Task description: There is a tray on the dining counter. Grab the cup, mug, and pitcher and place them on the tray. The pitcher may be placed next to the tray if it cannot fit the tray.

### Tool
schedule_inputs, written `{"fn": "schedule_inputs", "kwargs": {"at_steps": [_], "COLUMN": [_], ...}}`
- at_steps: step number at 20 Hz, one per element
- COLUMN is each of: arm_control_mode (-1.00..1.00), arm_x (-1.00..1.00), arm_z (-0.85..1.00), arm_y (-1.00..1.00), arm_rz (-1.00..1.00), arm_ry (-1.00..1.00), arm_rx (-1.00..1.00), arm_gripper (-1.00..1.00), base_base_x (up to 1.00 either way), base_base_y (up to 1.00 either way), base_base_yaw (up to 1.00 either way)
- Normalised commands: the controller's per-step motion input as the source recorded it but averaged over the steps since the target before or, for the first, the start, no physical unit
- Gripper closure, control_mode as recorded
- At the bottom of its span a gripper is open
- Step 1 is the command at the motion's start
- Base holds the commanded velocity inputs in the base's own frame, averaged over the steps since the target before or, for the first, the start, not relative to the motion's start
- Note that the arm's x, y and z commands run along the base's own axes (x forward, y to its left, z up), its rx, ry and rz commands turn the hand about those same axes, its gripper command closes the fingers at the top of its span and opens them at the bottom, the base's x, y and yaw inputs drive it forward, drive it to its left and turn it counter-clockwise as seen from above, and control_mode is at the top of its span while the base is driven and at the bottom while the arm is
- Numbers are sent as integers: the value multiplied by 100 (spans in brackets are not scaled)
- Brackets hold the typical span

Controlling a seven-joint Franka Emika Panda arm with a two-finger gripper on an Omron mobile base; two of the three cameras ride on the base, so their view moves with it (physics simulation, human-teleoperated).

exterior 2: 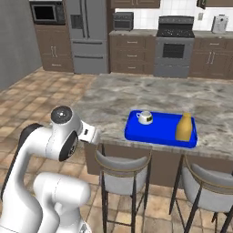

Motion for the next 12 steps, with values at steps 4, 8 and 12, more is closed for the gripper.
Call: {"fn": "schedule_inputs", "kwargs": {"at_steps": [4,8,12], "arm_control_mode": [100,100,100], "arm_x": [0,0,0], "arm_z": [0,0,0], "arm_y": [0,0,0], "arm_rz": [0,0,0], "arm_ry": [0,0,0], "arm_rx": [0,0,0], "arm_gripper": [-100,-100,-100], "base_base_x": [0,0,0], "base_base_y": [77,79,83], "base_base_yaw": [-11,-10,-5]}}
